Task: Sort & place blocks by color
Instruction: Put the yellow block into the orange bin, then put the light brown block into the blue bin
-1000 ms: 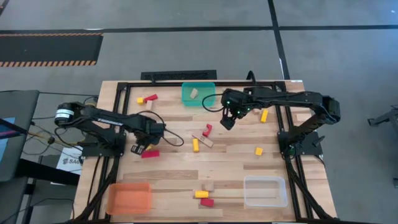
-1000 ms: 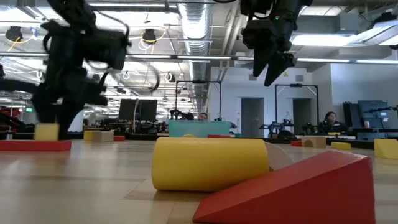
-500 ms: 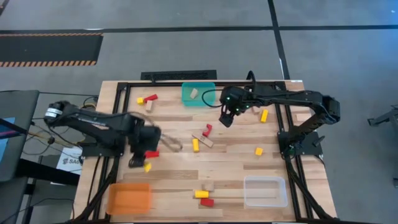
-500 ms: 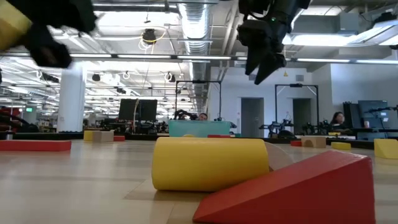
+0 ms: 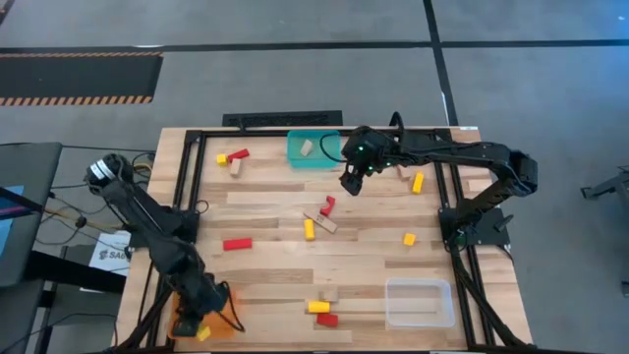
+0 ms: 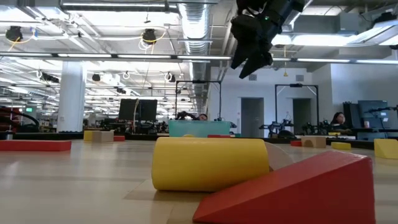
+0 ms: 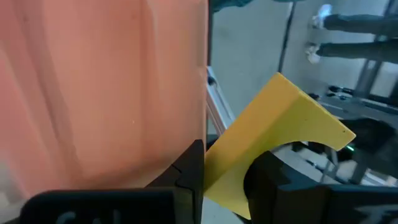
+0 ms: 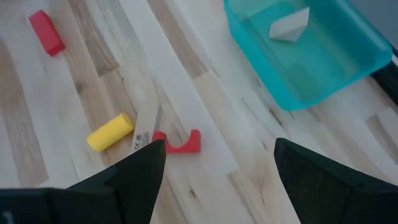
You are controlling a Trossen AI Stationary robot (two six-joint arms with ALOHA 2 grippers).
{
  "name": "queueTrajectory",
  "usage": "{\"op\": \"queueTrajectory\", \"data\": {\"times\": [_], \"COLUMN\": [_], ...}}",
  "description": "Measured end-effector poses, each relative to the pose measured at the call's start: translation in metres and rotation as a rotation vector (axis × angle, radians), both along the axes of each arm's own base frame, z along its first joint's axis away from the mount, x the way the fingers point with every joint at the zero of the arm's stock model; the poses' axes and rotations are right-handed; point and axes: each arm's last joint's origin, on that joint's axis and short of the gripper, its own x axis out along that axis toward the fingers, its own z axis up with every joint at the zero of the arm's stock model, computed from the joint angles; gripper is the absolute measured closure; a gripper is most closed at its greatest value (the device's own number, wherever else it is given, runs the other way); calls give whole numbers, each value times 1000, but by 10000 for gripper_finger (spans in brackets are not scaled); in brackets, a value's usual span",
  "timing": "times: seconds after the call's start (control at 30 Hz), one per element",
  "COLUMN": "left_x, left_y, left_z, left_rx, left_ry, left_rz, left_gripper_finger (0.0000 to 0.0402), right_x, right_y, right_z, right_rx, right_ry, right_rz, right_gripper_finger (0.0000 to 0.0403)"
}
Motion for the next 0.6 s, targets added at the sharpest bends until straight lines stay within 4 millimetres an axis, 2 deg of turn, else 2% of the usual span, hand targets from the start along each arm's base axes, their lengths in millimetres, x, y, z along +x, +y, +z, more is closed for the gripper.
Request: {"op": "queueTrajectory", "data": {"times": [0.17,0.3,0.43,0.6], "left_x": [6,6,5,2], "left_y": [-13,-13,-12,-5], "left_z": [-28,-45,-48,-38], "left_rx": [64,155,161,181], "left_ry": [96,225,259,227], "left_rz": [-18,15,3,15], "left_gripper_finger": [338,306,261,207], "right_x": [2,2,1,1], "right_y": [-5,-6,-6,-5], "right_z": [-4,-4,-4,-5], "right_rx": [4,6,9,13], "right_ry": [3,6,9,17], "right_rz": [-11,-16,-15,-13], "right_gripper_finger": [82,82,82,82]}}
